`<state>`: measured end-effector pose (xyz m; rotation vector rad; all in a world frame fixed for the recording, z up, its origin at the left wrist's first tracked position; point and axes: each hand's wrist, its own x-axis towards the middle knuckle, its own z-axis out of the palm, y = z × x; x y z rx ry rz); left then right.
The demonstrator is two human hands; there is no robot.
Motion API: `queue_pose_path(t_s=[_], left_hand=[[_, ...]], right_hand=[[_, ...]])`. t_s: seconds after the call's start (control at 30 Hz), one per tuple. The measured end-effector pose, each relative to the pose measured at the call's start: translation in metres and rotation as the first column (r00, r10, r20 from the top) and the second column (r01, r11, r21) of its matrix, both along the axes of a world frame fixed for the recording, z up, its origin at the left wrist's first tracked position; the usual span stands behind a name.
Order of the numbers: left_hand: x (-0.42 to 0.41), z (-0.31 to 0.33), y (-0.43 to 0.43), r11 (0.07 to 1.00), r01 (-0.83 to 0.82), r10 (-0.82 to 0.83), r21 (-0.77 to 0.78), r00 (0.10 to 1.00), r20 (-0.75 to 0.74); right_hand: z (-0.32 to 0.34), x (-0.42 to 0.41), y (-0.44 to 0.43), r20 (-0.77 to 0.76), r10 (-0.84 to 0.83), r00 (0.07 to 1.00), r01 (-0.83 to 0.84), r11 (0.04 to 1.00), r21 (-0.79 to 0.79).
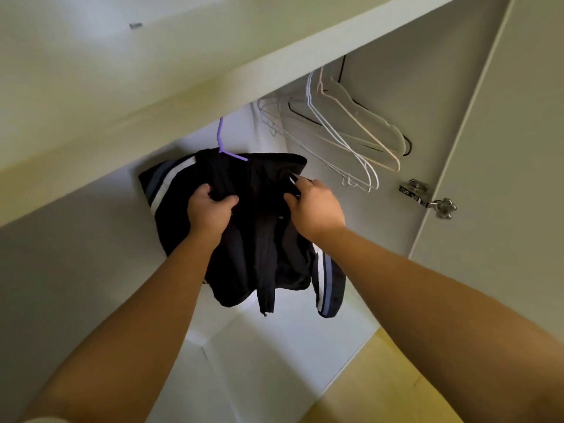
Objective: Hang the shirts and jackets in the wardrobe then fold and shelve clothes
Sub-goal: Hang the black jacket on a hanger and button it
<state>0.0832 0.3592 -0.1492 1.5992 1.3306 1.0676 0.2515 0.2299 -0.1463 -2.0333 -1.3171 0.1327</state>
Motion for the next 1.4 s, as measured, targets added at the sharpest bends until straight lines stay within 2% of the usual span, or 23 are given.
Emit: queue_pose_path(t_s=[0.1, 0.2, 0.3, 0.4, 0.53, 0.6, 0.7, 0.83, 0.9, 1.03, 1.13, 1.23, 1.4], left_hand=[[-0.009, -0.003, -0.017, 0.985, 0.060, -0.021, 0.159, 0.971, -0.238], [-0.017, -0.009, -0.037, 0.969, 0.116, -0.033, 0.220, 0.937, -0.349], [-0.020, -0.009, -0.051, 0.961, 0.111, -0.010, 0.252, 0.928, -0.371], [-0.019, -0.006, -0.060, 0.983, 0.071, -0.007, 0.170, 0.937, -0.350], [-0.017, -0.006, -0.066, 1.000, -0.023, 0.027, 0.017, 0.959, -0.283], [-0.015, -0.007, -0.068, 0.998, -0.060, 0.052, -0.031, 0.973, -0.224], [-0.010, -0.007, -0.072, 0.986, -0.129, 0.115, -0.105, 0.985, -0.128], [-0.002, -0.018, -0.082, 0.937, -0.136, 0.200, -0.321, 0.964, 0.174], [-0.001, -0.027, -0.086, 0.946, -0.125, 0.194, -0.299, 0.958, 0.212], [0.001, -0.045, -0.092, 0.956, -0.083, 0.132, -0.281, 0.978, 0.162], [-0.007, -0.067, -0.090, 0.938, -0.107, 0.132, -0.330, 0.990, 0.056], [-0.017, -0.084, -0.086, 0.924, -0.093, 0.114, -0.370, 0.993, 0.036], [-0.029, -0.102, -0.091, 0.976, -0.097, 0.073, -0.194, 0.989, -0.131]], right_hand=[[0.013, -0.002, -0.002, -0.242, 0.058, 0.969, -0.061, 0.998, -0.003], [0.037, -0.012, 0.003, -0.302, 0.157, 0.940, -0.148, 0.988, 0.052], [0.055, -0.028, 0.003, -0.314, 0.255, 0.915, -0.225, 0.966, 0.130], [0.049, -0.037, -0.002, -0.449, 0.319, 0.835, -0.282, 0.948, 0.149], [0.022, -0.028, -0.010, -0.676, 0.289, 0.678, -0.266, 0.954, 0.141], [0.005, -0.022, -0.014, -0.741, 0.233, 0.629, -0.218, 0.969, 0.119], [-0.021, -0.012, -0.021, -0.720, 0.140, 0.679, -0.187, 0.982, 0.014], [-0.052, -0.005, -0.032, -0.627, 0.026, 0.779, -0.241, 0.935, -0.261], [-0.065, -0.006, -0.036, -0.625, 0.020, 0.781, -0.273, 0.910, -0.312], [-0.084, -0.015, -0.039, -0.659, 0.049, 0.751, -0.318, 0.901, -0.296], [-0.089, -0.026, -0.036, -0.734, 0.013, 0.679, -0.262, 0.939, -0.225], [-0.094, -0.038, -0.032, -0.764, -0.057, 0.643, -0.184, 0.957, -0.226], [-0.111, -0.053, -0.035, -0.790, -0.130, 0.599, -0.081, 0.972, -0.221]])
